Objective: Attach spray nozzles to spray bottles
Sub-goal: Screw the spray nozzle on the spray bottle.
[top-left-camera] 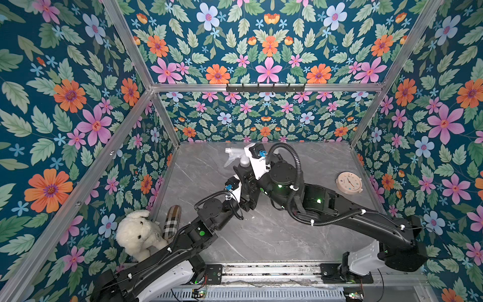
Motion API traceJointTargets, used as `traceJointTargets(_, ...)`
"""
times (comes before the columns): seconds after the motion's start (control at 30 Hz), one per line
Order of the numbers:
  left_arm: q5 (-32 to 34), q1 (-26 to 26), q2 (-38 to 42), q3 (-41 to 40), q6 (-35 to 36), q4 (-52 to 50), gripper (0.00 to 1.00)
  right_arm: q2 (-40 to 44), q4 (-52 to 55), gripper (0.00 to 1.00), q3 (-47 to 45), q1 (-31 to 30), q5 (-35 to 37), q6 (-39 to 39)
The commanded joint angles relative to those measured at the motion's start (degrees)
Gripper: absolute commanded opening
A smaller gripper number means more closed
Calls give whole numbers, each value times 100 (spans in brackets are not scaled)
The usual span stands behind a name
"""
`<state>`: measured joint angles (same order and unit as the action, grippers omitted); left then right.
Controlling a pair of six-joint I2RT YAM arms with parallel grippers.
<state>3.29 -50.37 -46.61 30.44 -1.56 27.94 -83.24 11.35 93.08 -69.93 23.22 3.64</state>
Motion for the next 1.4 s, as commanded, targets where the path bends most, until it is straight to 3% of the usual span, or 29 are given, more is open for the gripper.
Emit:
traceJointTargets(0.0, -118, 12, 29, 25, 113, 350, 0, 504, 48, 63, -398, -54, -1518, -485)
traceJointTargets(0.07, -149, 12, 65, 6, 103, 352, 0, 855, 227, 67, -531, 33, -2089, -531)
traceJointTargets(0.13, -256, 13, 112, -3, 104, 335, 0, 1094, 560, 69, -543, 325, -3093, -408)
traceJointTargets(0.3, -1174, 16, 247, -16, 158, 266, 0, 1083, 1126, 68, -240, 1697, -5572, -40)
traceJointTargets(0.4, -1680, 22, 225, 13, 108, 229, 0, 849, 1536, 65, 142, 2213, -6156, -187)
traceJointTargets(0.57, -2128, 75, 181, 50, 9, 181, 0, 734, 1797, 68, 387, 2353, -7031, -629)
traceJointTargets(0.97, -2990, 167, 109, 120, -81, 126, 0, 124, 2184, 62, 1154, 2389, -6750, -812)
traceJointTargets(1.1, -3054, 184, 77, 129, -90, 80, 0, 74, 2121, 52, 1249, 2428, -7024, -718)
traceJointTargets(1.27, -2990, 193, 31, 138, -90, 62, 0, 12, 2000, 49, 1229, 2424, -7042, -525)
traceJointTargets(1.37, -2803, 190, 12, 147, -85, 71, 0, -16, 1800, 38, 1107, 2424, -6965, -254)
